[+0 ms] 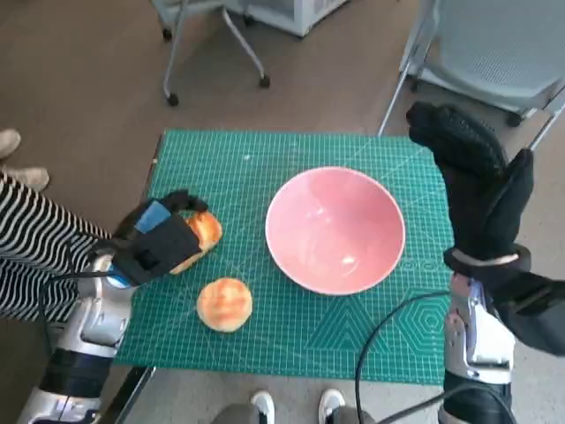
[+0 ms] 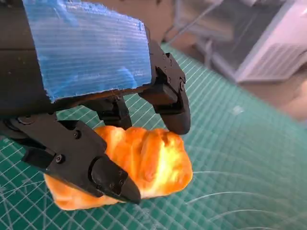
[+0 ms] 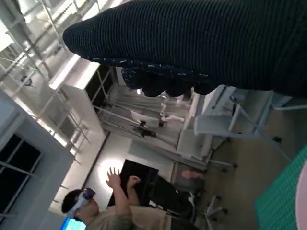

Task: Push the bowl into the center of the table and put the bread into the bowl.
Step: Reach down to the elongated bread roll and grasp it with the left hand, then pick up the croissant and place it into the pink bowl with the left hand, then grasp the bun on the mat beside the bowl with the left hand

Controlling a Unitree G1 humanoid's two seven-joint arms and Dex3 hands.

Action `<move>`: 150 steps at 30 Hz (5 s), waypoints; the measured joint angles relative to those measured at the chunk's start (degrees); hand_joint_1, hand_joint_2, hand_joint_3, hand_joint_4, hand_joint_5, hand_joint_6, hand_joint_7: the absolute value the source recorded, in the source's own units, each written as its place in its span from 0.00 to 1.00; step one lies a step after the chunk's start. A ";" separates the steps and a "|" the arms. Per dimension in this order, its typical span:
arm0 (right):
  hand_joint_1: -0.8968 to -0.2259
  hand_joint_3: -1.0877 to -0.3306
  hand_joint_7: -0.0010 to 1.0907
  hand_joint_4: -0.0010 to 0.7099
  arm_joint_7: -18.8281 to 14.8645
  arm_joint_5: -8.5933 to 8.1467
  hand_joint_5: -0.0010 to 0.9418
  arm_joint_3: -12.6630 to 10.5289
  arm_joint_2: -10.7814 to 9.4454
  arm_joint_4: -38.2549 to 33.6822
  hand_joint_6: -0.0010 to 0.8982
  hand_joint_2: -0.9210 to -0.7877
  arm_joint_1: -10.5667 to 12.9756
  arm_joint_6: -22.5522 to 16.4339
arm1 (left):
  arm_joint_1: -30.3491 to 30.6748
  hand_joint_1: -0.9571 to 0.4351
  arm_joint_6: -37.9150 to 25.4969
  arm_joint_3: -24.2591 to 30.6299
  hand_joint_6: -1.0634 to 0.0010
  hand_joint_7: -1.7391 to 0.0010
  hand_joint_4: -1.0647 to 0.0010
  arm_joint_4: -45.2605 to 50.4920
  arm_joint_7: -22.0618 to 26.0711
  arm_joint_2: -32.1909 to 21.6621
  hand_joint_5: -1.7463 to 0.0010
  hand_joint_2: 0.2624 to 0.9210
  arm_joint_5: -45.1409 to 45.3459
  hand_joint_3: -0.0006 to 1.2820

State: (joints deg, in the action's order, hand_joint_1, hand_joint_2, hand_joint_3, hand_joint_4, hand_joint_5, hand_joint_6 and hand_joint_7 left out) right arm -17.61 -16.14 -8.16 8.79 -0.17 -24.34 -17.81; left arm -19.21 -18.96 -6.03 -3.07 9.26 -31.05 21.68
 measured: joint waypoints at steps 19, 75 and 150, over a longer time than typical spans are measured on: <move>0.32 0.60 0.46 0.30 -0.52 -0.14 0.00 -0.17 0.02 -0.58 0.13 0.00 -0.45 -0.26 | -4.73 0.69 -2.21 1.34 0.23 0.49 0.09 26.18 3.26 4.73 0.47 0.84 0.04 0.05; 0.32 0.59 0.46 0.28 0.92 0.14 0.00 -0.85 0.10 2.29 0.13 0.00 1.97 -0.49 | -21.01 0.44 13.08 -15.51 0.75 0.94 0.84 -2.11 21.10 13.07 0.99 0.87 -0.16 0.01; 0.31 0.60 0.47 0.28 0.92 -1.67 0.00 -0.18 -0.25 3.47 0.14 0.00 3.01 1.77 | 17.22 0.52 25.88 5.95 0.70 0.99 0.86 23.79 35.45 -15.73 1.00 0.68 -11.92 0.00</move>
State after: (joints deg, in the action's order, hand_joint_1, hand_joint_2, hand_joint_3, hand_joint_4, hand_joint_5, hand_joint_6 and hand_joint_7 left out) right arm -16.69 -17.82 -8.33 8.53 3.30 -21.33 -16.05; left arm -1.99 6.92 -0.08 20.72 44.71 -46.78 9.76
